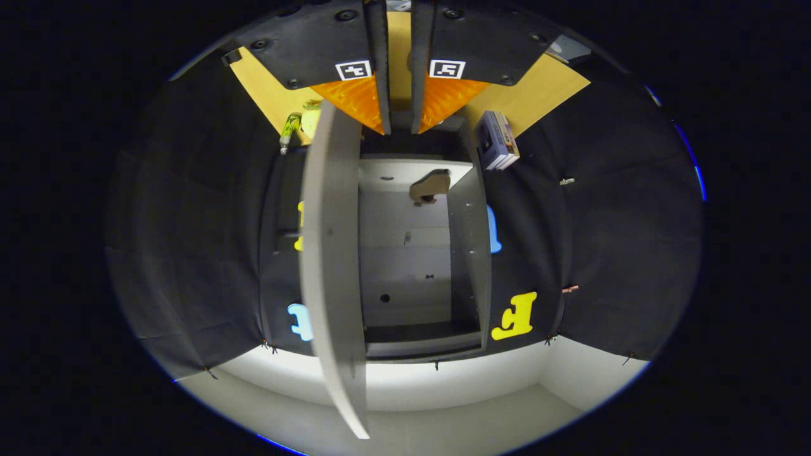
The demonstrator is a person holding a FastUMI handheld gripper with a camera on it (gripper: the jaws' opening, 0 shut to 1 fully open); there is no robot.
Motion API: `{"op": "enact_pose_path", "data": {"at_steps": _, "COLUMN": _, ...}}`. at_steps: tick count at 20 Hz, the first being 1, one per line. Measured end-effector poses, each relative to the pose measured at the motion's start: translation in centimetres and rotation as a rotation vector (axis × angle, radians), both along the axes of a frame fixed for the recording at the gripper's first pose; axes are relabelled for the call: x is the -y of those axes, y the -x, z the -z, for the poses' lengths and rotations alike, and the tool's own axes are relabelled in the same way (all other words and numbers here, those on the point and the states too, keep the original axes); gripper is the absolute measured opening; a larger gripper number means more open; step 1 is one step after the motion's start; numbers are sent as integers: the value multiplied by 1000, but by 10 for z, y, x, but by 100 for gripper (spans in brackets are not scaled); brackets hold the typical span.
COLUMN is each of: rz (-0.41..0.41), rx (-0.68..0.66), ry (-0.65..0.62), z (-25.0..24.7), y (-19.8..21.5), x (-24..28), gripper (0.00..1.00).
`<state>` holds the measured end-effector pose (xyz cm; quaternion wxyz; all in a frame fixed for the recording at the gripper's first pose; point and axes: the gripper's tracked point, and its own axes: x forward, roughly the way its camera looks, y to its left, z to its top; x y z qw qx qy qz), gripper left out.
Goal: Open the shoe cabinet door, grab the shoes and put them into the shoe cabinet, then close the shoe cabinet door.
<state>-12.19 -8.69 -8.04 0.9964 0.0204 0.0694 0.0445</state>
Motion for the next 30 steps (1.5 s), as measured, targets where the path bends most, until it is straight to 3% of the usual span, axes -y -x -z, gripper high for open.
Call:
{"op": "enact_pose_path", "data": {"at_steps": 9, "rz": -27, "rx": -330, "ry": -6, "z": 147, "y": -40, "x": -55, "gripper": 19}}
{"op": "enact_pose_path", "data": {"at_steps": 18, "rz": 45, "rx": -690, "ry": 6, "z": 314, "y": -73, "x": -75, "gripper": 19}}
{"op": "enact_pose_path", "data": {"at_steps": 20, "rz": 52, "rx": -737, "ry": 5, "z": 339, "y": -77, "x": -80, "gripper": 21}}
{"op": "enact_pose_path", "data": {"at_steps": 21, "rz": 52, "rx": -753, "ry": 1, "z": 349, "y": -77, "x": -84, "gripper": 29}}
{"op": "enact_pose_path", "data": {"at_steps": 30, "rz": 92, "rx": -825, "ry": 2, "z": 425, "y": -101, "x": -87, "gripper": 26}}
